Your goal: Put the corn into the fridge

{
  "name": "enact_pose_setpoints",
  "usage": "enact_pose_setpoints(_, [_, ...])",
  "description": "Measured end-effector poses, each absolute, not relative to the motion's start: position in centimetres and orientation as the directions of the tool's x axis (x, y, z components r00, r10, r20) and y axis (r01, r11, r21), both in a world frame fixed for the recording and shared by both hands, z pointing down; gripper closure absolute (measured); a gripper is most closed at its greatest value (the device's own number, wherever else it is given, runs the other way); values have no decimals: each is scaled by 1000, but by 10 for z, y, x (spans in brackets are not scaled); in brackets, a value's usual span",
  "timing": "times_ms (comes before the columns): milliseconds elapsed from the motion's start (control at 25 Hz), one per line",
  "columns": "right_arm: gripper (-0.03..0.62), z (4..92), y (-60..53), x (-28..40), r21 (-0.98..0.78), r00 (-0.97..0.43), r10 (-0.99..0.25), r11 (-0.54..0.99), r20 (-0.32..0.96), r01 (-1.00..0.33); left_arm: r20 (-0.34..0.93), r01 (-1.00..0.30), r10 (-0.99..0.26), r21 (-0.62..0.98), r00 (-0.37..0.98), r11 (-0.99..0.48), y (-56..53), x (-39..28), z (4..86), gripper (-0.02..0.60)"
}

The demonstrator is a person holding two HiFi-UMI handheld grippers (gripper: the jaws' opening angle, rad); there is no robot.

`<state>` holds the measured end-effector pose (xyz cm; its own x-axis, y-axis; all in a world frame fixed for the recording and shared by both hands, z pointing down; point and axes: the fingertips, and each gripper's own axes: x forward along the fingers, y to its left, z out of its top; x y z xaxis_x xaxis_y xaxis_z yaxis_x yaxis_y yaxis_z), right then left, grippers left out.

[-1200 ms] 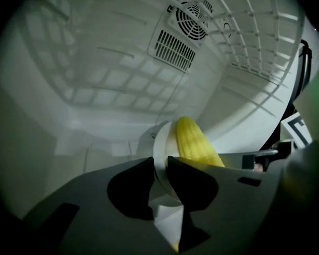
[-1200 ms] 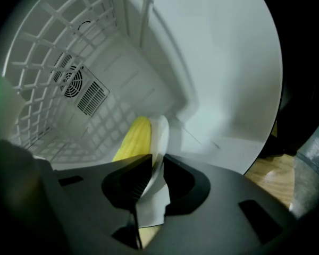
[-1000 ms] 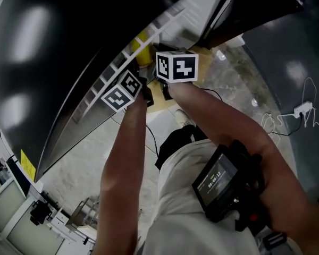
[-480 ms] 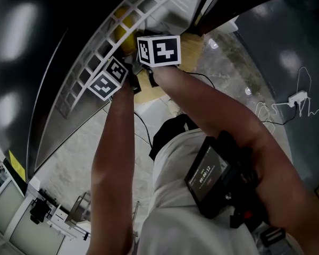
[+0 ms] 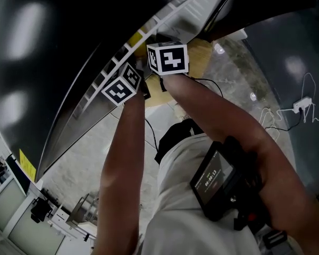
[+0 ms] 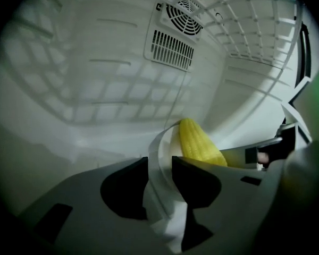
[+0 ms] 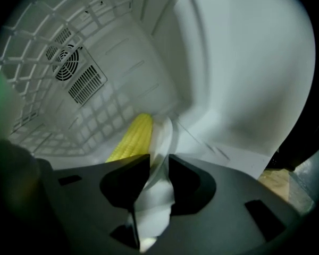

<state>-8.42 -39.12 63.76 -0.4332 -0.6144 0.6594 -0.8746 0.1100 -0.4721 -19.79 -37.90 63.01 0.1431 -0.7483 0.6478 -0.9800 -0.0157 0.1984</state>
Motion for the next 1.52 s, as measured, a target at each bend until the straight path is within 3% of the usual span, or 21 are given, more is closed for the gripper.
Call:
enact_pose_setpoints(640, [502,618,-382,-66,-454,-437,-679,168,590,-875,584,-987,-798,141,147,-79,-350,-192,605,462])
enact_pose_setpoints(720, [533,615,-382,-64,-446,-435,-685,177,585,-877,575,-986,-804,143,151,-82,-344,-192,602,465])
enact_pose_setpoints(1000, [585,604,-373,-59,-445,-450,-694,205,561,-872,545,-984,-823,155,159,-87,-328,-197,587,572])
enact_pose_setpoints(1520, [585,570,-344,-59,-482,-561,-685,335,465,-809,489,-960,-836,235,250,-150,-294,-190,563,574])
